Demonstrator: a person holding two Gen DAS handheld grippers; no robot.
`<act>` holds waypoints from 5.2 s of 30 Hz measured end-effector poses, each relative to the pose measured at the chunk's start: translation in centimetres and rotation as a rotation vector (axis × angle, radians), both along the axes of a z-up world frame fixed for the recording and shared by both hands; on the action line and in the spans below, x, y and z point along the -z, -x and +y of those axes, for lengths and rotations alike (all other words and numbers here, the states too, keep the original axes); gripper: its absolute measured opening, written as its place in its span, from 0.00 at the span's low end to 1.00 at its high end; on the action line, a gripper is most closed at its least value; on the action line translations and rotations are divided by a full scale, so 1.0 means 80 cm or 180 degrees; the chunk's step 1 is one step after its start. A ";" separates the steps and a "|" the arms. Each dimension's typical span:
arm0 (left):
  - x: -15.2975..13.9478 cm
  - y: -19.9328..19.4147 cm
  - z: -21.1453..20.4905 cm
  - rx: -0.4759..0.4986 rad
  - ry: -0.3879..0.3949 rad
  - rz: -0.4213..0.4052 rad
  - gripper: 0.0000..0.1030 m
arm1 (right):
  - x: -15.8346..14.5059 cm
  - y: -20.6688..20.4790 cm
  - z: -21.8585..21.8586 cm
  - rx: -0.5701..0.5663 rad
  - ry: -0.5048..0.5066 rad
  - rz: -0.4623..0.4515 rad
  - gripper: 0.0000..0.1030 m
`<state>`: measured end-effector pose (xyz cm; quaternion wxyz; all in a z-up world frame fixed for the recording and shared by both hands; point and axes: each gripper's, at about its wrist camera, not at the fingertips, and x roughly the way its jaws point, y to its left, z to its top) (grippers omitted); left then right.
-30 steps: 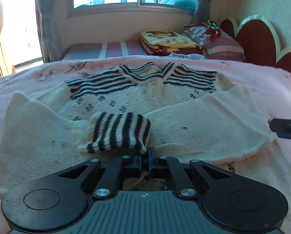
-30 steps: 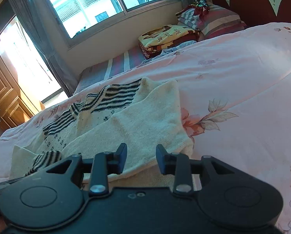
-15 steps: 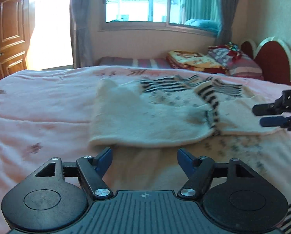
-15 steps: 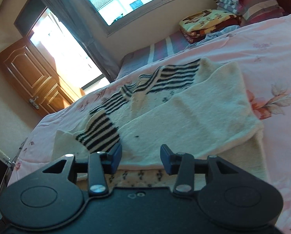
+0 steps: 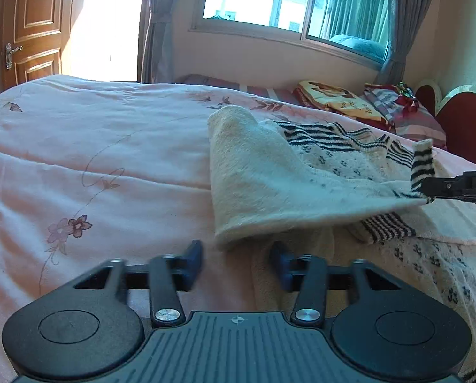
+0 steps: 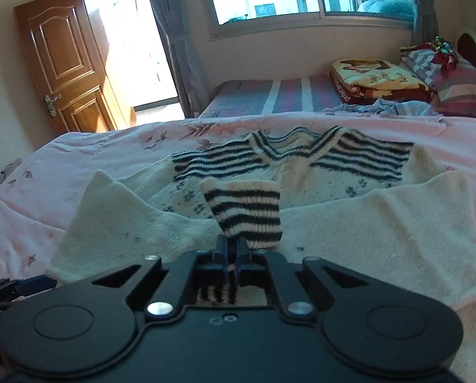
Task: Fold small clothes
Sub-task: 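Grasp the sweater side edge with the left tool and fold it inward while the right tool holds the cuff, then open both tools and lift them off the folded sweater, then lower the right tool onto the striped hem band and grasp it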
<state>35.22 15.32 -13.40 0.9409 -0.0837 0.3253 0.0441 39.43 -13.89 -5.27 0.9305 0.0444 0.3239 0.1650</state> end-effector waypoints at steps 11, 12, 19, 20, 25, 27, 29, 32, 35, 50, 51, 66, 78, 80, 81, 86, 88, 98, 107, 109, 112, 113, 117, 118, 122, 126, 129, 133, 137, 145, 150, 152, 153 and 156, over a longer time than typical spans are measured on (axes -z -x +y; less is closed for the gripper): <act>-0.004 -0.013 -0.009 0.0180 -0.0127 -0.0083 0.26 | 0.025 -0.003 -0.093 0.0599 -0.0414 0.0291 0.24; -0.004 -0.016 -0.007 0.0192 -0.0138 -0.0077 0.26 | 0.028 -0.004 -0.098 0.0640 -0.0489 0.0329 0.24; 0.003 -0.029 0.001 0.0269 0.0080 -0.0085 0.12 | 0.038 -0.004 -0.116 0.0776 -0.0729 0.0347 0.07; 0.002 -0.028 0.001 0.0240 0.0103 -0.0095 0.12 | 0.035 -0.002 -0.116 0.0773 -0.0717 0.0299 0.06; 0.004 -0.027 -0.002 0.0180 0.0101 -0.0091 0.12 | -0.002 0.007 -0.122 0.0681 -0.0621 -0.0201 0.06; 0.006 -0.027 -0.003 0.0178 0.0112 -0.0077 0.12 | -0.002 0.006 -0.128 0.0608 -0.0581 -0.0258 0.06; 0.006 -0.027 -0.003 0.0173 0.0121 -0.0073 0.12 | 0.017 -0.008 -0.131 0.0673 -0.0392 0.0006 0.06; 0.007 -0.028 -0.004 0.0173 0.0104 -0.0065 0.12 | 0.044 -0.011 -0.136 0.0696 -0.0410 0.0236 0.06; 0.008 -0.028 -0.003 0.0174 0.0098 -0.0060 0.12 | 0.052 -0.005 -0.135 0.0723 -0.0408 0.0240 0.07; -0.038 -0.025 0.001 0.0312 0.0464 -0.0401 0.12 | 0.056 -0.008 -0.144 0.0681 -0.0464 0.0293 0.06; -0.035 -0.035 -0.005 0.0393 0.0518 -0.0362 0.12 | 0.056 -0.008 -0.143 0.0687 -0.0459 0.0293 0.06; 0.007 -0.041 -0.024 0.0209 0.0309 -0.0030 0.12 | 0.057 -0.004 -0.170 0.0723 -0.0814 0.0355 0.15; 0.010 -0.037 -0.025 0.0206 0.0299 -0.0060 0.12 | 0.045 0.006 -0.170 0.0663 -0.0657 0.0186 0.06; 0.010 -0.036 -0.025 0.0205 0.0291 -0.0063 0.12 | 0.047 0.007 -0.173 0.0653 -0.0661 0.0218 0.06; 0.010 -0.036 -0.025 0.0205 0.0287 -0.0061 0.12 | 0.048 0.008 -0.173 0.0649 -0.0641 0.0219 0.06; 0.005 -0.039 -0.028 0.0227 0.0224 -0.0013 0.12 | 0.055 0.012 -0.178 0.0697 -0.0641 0.0279 0.09; -0.009 -0.038 -0.034 0.0235 0.0113 -0.0027 0.12 | 0.040 0.021 -0.181 0.0850 -0.0592 0.0065 0.22; -0.048 -0.128 -0.031 0.0322 -0.0135 -0.0298 0.14 | 0.022 -0.026 -0.174 0.0711 -0.0337 -0.0127 0.17; -0.030 -0.186 -0.025 0.0278 -0.0186 -0.0207 0.63 | 0.066 -0.039 -0.141 0.0391 -0.0089 -0.0026 0.13; -0.047 -0.163 -0.025 0.0267 -0.0151 -0.0549 0.63 | 0.061 -0.036 -0.143 0.0421 -0.0121 -0.0050 0.12; -0.057 -0.155 -0.034 0.0462 -0.0149 -0.0615 0.64 | 0.047 -0.026 -0.148 0.0457 -0.0227 -0.0218 0.13; -0.055 -0.158 -0.038 0.0537 -0.0158 -0.0567 0.64 | 0.045 -0.026 -0.148 0.0446 -0.0242 -0.0217 0.13; -0.024 -0.179 -0.039 0.0559 -0.0114 -0.0265 0.64 | 0.053 -0.035 -0.139 0.0452 -0.0112 -0.0084 0.13; -0.013 -0.184 -0.038 0.0543 -0.0079 -0.0146 0.64 | 0.057 -0.038 -0.137 0.0483 -0.0067 -0.0034 0.13; 0.001 -0.183 -0.043 0.0563 -0.0126 -0.0139 0.64 | 0.058 -0.041 -0.135 0.0534 -0.0017 -0.0013 0.11; -0.013 -0.179 -0.038 0.0505 -0.0084 -0.0258 0.64 | 0.047 -0.044 -0.144 0.0663 -0.0154 -0.0077 0.17; -0.013 -0.188 -0.036 0.0471 -0.0097 -0.0237 0.64 | 0.043 -0.062 -0.146 0.0800 -0.0087 -0.0081 0.17; -0.004 -0.202 -0.040 0.0457 -0.0133 -0.0113 0.64 | 0.044 -0.087 -0.146 0.0880 0.0046 -0.0050 0.17; -0.006 -0.201 -0.039 0.0429 -0.0110 -0.0107 0.66 | 0.055 -0.095 -0.143 0.0832 0.0185 0.0053 0.17; -0.008 -0.210 -0.028 0.0339 -0.0054 -0.0150 0.66 | 0.044 -0.058 -0.148 0.0677 -0.0211 -0.0120 0.20; -0.013 -0.200 -0.038 0.0362 -0.0184 -0.0136 0.66 | 0.053 -0.057 -0.138 0.0671 -0.0078 -0.0006 0.17; -0.025 -0.179 -0.041 0.0360 -0.0203 -0.0266 0.66 | 0.040 -0.047 -0.138 0.0691 -0.0158 -0.0092 0.21; -0.030 -0.167 -0.042 0.0368 -0.0182 -0.0326 0.66 | 0.036 -0.044 -0.136 0.0665 -0.0177 -0.0119 0.21; -0.029 -0.138 -0.060 0.0493 -0.0141 -0.0348 0.66 | 0.032 -0.031 -0.120 0.0446 -0.0208 -0.0126 0.21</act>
